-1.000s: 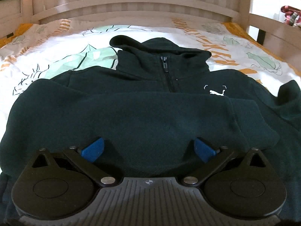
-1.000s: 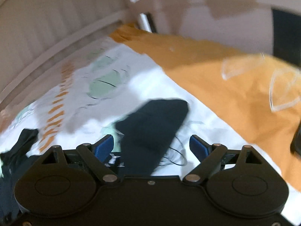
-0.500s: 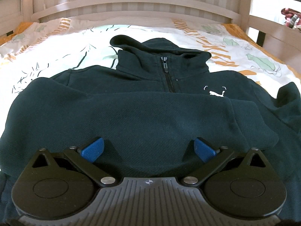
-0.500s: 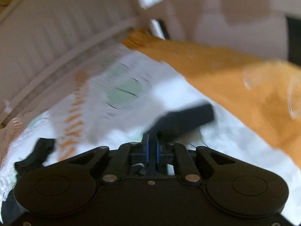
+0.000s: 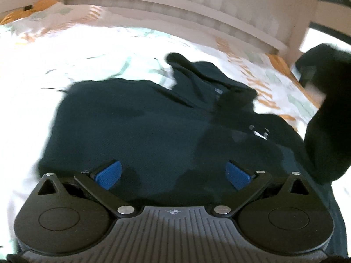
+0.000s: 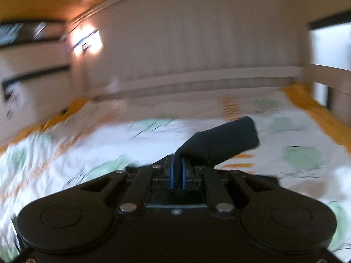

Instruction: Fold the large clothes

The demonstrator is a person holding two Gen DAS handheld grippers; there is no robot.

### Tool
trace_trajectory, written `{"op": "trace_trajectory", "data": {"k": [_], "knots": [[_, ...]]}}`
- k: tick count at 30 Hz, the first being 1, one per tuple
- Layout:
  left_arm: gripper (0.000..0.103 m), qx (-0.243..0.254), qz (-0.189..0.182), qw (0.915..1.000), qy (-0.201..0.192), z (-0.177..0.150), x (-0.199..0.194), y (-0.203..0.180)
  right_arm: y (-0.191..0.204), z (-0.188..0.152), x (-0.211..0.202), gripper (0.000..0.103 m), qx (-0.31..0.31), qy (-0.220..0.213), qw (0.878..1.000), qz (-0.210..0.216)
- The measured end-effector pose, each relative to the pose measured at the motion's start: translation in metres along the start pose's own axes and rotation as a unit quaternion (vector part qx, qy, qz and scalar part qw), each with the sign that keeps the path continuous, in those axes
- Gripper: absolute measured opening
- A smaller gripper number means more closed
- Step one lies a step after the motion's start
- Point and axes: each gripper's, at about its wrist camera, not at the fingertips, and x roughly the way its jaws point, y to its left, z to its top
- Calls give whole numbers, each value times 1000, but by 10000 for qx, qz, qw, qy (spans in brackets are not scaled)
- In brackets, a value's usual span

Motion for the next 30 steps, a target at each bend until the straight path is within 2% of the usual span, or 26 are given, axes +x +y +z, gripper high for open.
{"op": "trace_trajectory", "data": {"k": [6, 9, 12, 14, 15, 18, 21, 26, 30], "knots": [[103, -498, 97, 9987, -53, 4, -28, 52, 91, -67, 58, 15, -603, 822, 9933, 552], [103, -716, 59, 9974, -35, 3, -36, 68, 124, -103, 61, 16, -964, 1155, 9856, 770], [103, -881, -17, 9961, -15, 4, -40, 76, 135, -120, 57, 23, -1070, 1469, 9785, 974], [103, -977, -114, 9952, 10, 6, -39, 78, 132, -126, 51, 56, -1050, 1682, 9732, 1169], [103, -1020, -173, 9946, 27, 8, -38, 79, 127, -127, 45, 60, -1036, 1700, 9720, 1245], [103, -1092, -356, 9934, 69, 14, -33, 73, 114, -128, 29, 62, -1034, 1730, 9712, 1273], [103, -1011, -550, 9933, 110, 21, -27, 61, 92, -123, 11, 62, -860, 1579, 9771, 1135], [103, -954, -951, 9906, 220, 35, -7, 27, 55, -109, -1, 66, -585, 1020, 9915, 550], [103, -990, -1031, 9895, 206, 34, 1, 14, 29, -102, 12, 66, -104, 1095, 9932, 371]]}}
